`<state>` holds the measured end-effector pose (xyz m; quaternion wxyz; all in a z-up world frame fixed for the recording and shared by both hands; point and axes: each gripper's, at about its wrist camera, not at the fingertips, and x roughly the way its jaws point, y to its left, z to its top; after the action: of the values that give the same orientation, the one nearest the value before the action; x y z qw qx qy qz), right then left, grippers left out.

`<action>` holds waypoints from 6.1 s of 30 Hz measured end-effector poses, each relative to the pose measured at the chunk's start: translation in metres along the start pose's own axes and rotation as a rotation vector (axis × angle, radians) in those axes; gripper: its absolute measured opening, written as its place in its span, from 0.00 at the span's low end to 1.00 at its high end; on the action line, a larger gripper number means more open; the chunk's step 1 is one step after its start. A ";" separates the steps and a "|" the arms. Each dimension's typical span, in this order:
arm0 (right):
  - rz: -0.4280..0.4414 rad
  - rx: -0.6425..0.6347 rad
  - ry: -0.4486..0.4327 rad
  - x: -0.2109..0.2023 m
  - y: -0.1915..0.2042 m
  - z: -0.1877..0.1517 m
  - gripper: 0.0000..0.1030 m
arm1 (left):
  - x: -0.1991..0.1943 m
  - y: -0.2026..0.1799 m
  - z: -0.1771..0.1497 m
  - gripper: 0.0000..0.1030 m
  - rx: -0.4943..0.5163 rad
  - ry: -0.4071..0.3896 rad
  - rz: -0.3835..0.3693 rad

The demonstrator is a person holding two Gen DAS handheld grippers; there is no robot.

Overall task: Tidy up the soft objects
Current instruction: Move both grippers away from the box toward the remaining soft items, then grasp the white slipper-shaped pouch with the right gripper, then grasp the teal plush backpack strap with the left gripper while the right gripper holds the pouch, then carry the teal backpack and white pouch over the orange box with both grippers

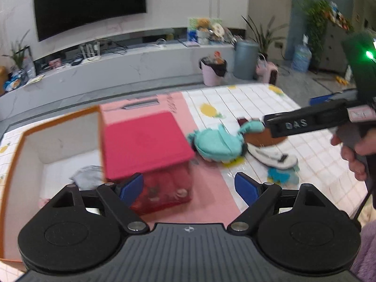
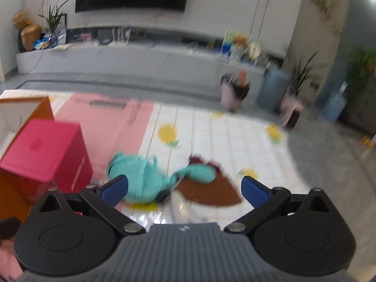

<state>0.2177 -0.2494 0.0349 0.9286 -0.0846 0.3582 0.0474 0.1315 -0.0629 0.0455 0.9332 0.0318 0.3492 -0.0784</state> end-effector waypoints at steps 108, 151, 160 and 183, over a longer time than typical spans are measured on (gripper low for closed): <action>-0.109 0.147 0.407 0.117 -0.105 -0.061 0.49 | 0.198 -0.100 0.022 0.07 -0.115 -0.052 0.194; -0.103 0.318 0.316 0.102 -0.103 -0.065 0.44 | 0.092 -0.089 0.068 0.07 -0.024 -0.259 -0.026; -0.098 0.320 0.241 0.071 -0.093 -0.060 0.44 | 0.059 -0.070 0.085 0.07 -0.054 -0.285 -0.097; 0.034 0.177 -0.154 -0.064 0.014 0.032 0.44 | -0.037 0.021 0.102 0.06 -0.077 -0.440 -0.038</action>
<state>0.1888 -0.2313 0.0997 0.9562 0.0077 0.2901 0.0376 0.1736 -0.0497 0.1467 0.9858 -0.0284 0.1404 -0.0877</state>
